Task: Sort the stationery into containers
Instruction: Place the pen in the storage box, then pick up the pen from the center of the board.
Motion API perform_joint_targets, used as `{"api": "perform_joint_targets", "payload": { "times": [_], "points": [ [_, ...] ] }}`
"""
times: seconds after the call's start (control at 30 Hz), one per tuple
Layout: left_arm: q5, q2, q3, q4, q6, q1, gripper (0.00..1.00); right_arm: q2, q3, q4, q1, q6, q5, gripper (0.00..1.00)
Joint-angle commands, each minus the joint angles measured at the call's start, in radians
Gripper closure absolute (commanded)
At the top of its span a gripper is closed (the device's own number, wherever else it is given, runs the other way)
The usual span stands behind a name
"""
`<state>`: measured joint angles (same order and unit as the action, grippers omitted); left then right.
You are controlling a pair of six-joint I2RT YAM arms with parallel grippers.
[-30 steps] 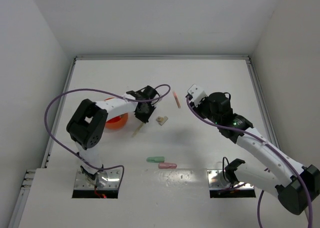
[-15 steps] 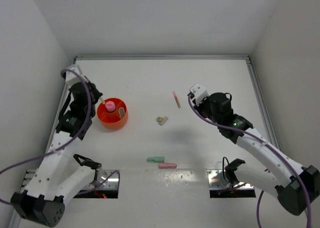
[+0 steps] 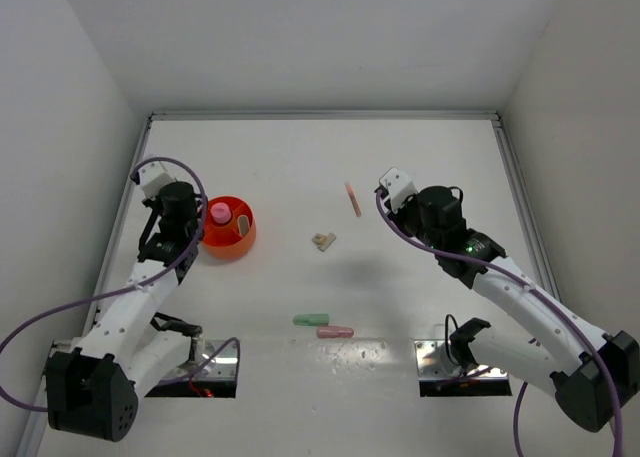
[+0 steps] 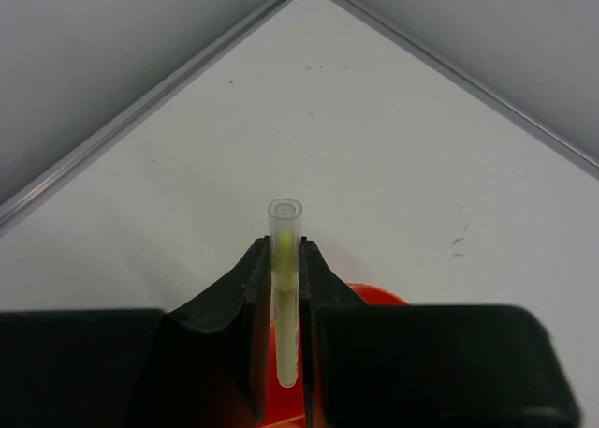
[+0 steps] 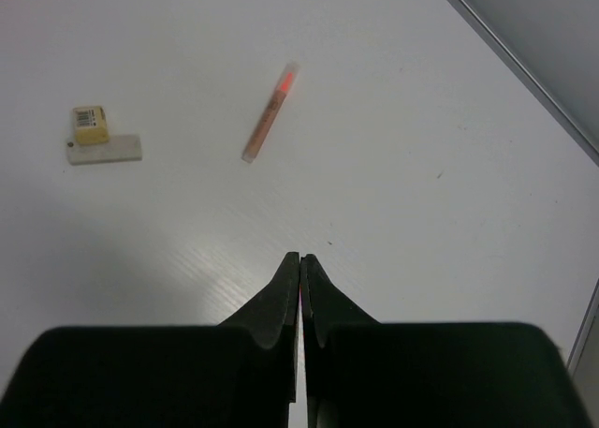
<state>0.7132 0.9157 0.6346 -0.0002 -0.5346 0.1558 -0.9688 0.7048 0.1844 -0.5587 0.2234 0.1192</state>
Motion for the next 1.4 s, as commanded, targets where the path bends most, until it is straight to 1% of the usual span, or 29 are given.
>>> {"api": "perform_joint_targets", "payload": {
  "times": [0.0,0.07,0.17,0.2,0.23,0.3,0.4,0.5,0.53,0.57,0.63,0.67,0.73,0.77,0.83,0.87,0.97,1.0,1.03,1.07,1.1,1.13,1.17,1.2,1.23,1.27,1.3,1.33,1.37],
  "points": [
    [0.034,0.023,-0.019,0.157,0.037,-0.015,1.0,0.002,-0.004,-0.039,0.003,-0.016,-0.012,1.0],
    [0.034,0.038,-0.039,0.207,0.05,-0.015,1.0,0.002,-0.004,-0.039,0.003,-0.016,-0.012,1.0],
    [0.022,0.066,-0.061,0.23,0.041,-0.015,1.0,0.002,-0.004,-0.039,0.003,-0.016,-0.003,0.99],
    [0.008,0.066,-0.061,0.23,0.027,-0.015,1.0,0.002,-0.004,-0.039,0.003,-0.016,-0.003,0.95],
    [0.008,0.083,-0.072,0.23,0.018,-0.015,1.0,-0.007,-0.004,-0.039,0.003,-0.016,-0.003,0.88],
    [0.008,0.097,-0.081,0.23,0.004,0.011,1.0,-0.007,-0.004,-0.039,0.003,-0.016,-0.003,0.8],
    [0.04,0.121,-0.093,0.221,-0.039,0.03,1.0,-0.007,-0.004,-0.039,0.003,-0.016,-0.003,0.79],
    [0.04,0.121,-0.115,0.221,-0.039,0.041,1.0,-0.007,-0.004,-0.039,0.003,-0.016,-0.003,0.79],
    [0.04,0.121,-0.115,0.221,-0.039,0.041,0.98,-0.007,-0.004,-0.039,0.003,-0.016,-0.003,0.79],
    [0.04,0.133,-0.105,0.221,-0.048,0.041,0.92,-0.007,-0.004,-0.039,0.003,-0.016,-0.003,0.79],
    [0.04,0.146,-0.093,0.184,-0.057,0.041,0.9,-0.007,-0.004,-0.039,0.003,-0.016,-0.003,0.77],
    [0.04,0.156,-0.082,0.171,-0.057,0.041,0.85,-0.007,-0.004,-0.039,0.003,-0.016,-0.003,0.77],
    [0.051,0.157,-0.082,0.147,-0.09,0.041,0.77,-0.007,-0.004,-0.039,0.012,-0.016,-0.003,0.77],
    [0.051,0.157,-0.082,0.134,-0.09,0.041,0.68,-0.007,-0.004,-0.039,0.013,-0.016,-0.003,0.77],
    [0.051,0.157,-0.082,0.125,-0.114,0.041,0.63,-0.007,-0.004,-0.039,0.013,-0.016,-0.003,0.77],
    [0.051,0.147,-0.082,0.124,-0.114,0.041,0.58,-0.007,-0.004,-0.039,0.013,-0.016,-0.003,0.77],
    [0.061,0.138,-0.082,0.102,-0.123,0.041,0.54,-0.007,-0.004,-0.039,0.013,-0.016,-0.003,0.77],
    [0.061,0.138,-0.082,0.101,-0.123,0.041,0.54,-0.007,-0.004,-0.039,0.013,-0.016,-0.003,0.74],
    [0.071,0.129,-0.069,0.091,-0.123,0.041,0.56,-0.007,-0.004,-0.039,0.013,-0.027,0.019,0.59],
    [0.071,0.112,-0.058,0.08,-0.123,0.041,0.56,-0.017,-0.004,-0.039,0.013,-0.027,0.019,0.59],
    [0.071,0.097,-0.046,0.066,-0.123,0.041,0.67,-0.048,0.007,-0.039,0.013,-0.038,0.043,0.39],
    [0.071,0.057,-0.032,0.045,-0.123,0.041,0.76,-0.076,0.016,-0.039,0.013,-0.048,0.054,0.35],
    [0.04,0.034,0.009,0.029,-0.108,0.041,0.9,-0.114,0.056,-0.022,0.013,-0.048,0.054,0.43],
    [0.016,0.013,0.037,0.01,-0.099,0.041,0.94,-0.158,0.082,-0.004,0.013,-0.064,0.054,0.6],
    [-0.077,-0.021,0.104,-0.039,-0.076,0.041,0.96,-0.262,0.146,0.036,0.022,-0.102,0.065,1.0],
    [-0.078,-0.031,0.105,-0.069,-0.053,0.041,0.96,-0.316,0.147,0.061,0.022,-0.119,0.045,1.0],
    [-0.224,-0.031,0.173,-0.093,-0.021,0.041,0.89,-0.368,0.223,0.085,0.022,-0.14,0.028,1.0],
    [-0.321,-0.043,0.203,-0.13,0.019,0.041,0.76,-0.422,0.266,0.12,0.022,-0.163,0.014,1.0],
    [-0.431,-0.043,0.226,-0.144,0.106,0.041,0.6,-0.524,0.307,0.136,0.031,-0.195,-0.024,1.0]
  ]
}}
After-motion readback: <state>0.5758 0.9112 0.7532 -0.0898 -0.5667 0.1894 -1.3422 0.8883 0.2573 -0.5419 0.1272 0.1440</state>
